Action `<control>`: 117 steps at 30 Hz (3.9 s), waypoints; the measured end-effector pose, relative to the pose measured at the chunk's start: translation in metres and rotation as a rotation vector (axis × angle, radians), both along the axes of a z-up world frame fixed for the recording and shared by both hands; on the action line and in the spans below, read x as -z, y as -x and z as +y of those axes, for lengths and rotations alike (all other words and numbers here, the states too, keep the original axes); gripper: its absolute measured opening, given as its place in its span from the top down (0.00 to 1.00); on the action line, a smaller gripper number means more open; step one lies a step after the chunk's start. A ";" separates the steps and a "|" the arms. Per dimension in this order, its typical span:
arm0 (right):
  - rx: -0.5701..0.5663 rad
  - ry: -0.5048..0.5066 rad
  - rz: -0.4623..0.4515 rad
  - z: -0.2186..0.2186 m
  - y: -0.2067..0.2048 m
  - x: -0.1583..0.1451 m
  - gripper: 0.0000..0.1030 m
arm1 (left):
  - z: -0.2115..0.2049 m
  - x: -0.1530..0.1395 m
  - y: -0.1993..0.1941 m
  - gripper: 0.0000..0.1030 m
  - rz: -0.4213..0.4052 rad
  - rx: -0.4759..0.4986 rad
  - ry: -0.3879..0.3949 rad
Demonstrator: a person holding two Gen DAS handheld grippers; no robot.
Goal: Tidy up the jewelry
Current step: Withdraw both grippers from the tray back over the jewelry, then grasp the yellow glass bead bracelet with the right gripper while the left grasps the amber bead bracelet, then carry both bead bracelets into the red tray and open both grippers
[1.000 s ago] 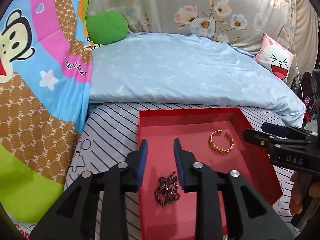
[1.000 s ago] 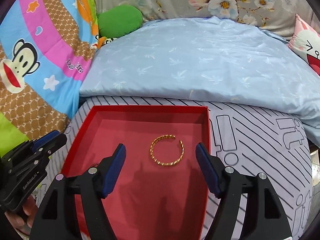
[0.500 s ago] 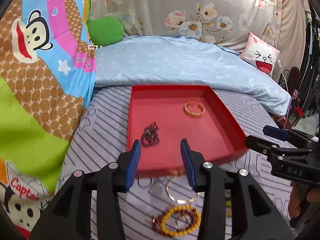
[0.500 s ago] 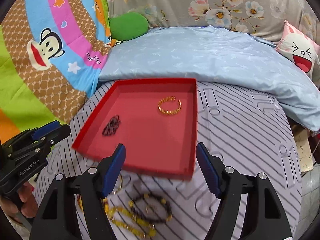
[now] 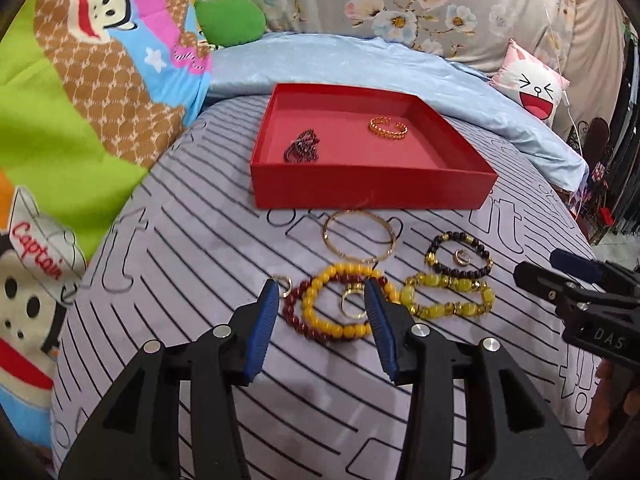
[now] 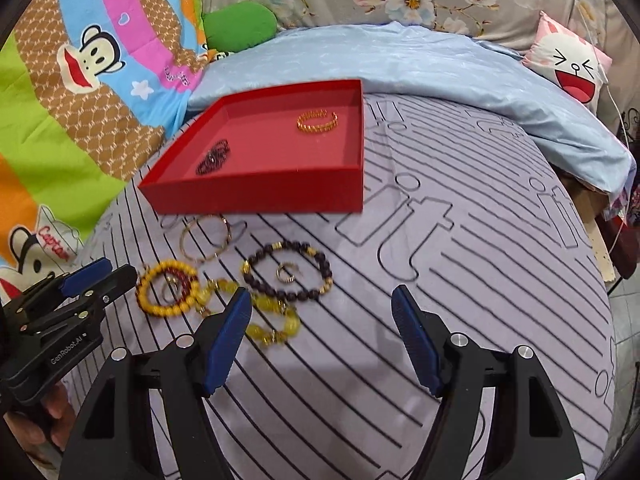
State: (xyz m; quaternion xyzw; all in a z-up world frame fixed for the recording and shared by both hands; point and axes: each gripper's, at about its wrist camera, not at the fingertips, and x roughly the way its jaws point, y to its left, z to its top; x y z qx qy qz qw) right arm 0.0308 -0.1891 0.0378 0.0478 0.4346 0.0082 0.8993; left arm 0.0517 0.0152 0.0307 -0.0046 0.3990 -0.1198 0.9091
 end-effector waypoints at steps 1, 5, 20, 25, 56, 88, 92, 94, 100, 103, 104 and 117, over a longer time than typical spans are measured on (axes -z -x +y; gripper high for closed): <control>0.002 -0.003 0.002 0.001 0.001 0.003 0.32 | 0.001 0.003 0.003 0.59 0.001 -0.007 0.008; 0.002 0.002 0.010 0.006 -0.002 0.014 0.32 | 0.003 0.009 0.007 0.59 0.008 -0.020 0.014; -0.018 0.092 0.022 0.028 -0.011 0.036 0.60 | 0.014 0.016 0.007 0.57 0.032 -0.052 0.047; 0.001 0.082 0.014 0.020 -0.004 0.036 0.76 | 0.012 0.018 0.006 0.57 0.042 -0.052 0.048; 0.025 -0.019 0.037 0.007 0.011 0.035 0.90 | -0.002 0.026 -0.013 0.74 0.034 0.010 0.044; -0.030 -0.033 -0.082 0.011 0.020 -0.025 0.91 | -0.020 -0.031 0.005 0.93 -0.010 0.140 0.110; -0.047 -0.040 -0.107 0.009 0.011 -0.044 0.91 | -0.027 -0.050 0.001 0.93 -0.040 0.170 0.111; -0.053 -0.041 -0.117 0.006 0.002 -0.054 0.91 | -0.030 -0.059 -0.004 0.93 -0.054 0.187 0.116; -0.082 -0.036 -0.154 0.001 -0.041 -0.081 0.91 | -0.042 -0.089 -0.040 0.93 -0.113 0.222 0.123; -0.104 -0.051 -0.165 0.002 -0.073 -0.093 0.91 | -0.048 -0.100 -0.074 0.93 -0.129 0.228 0.128; -0.109 -0.056 -0.167 0.003 -0.081 -0.096 0.91 | -0.049 -0.102 -0.083 0.93 -0.128 0.229 0.131; -0.111 -0.085 -0.059 0.015 -0.203 -0.054 0.91 | -0.064 -0.072 -0.223 0.93 -0.043 0.186 0.094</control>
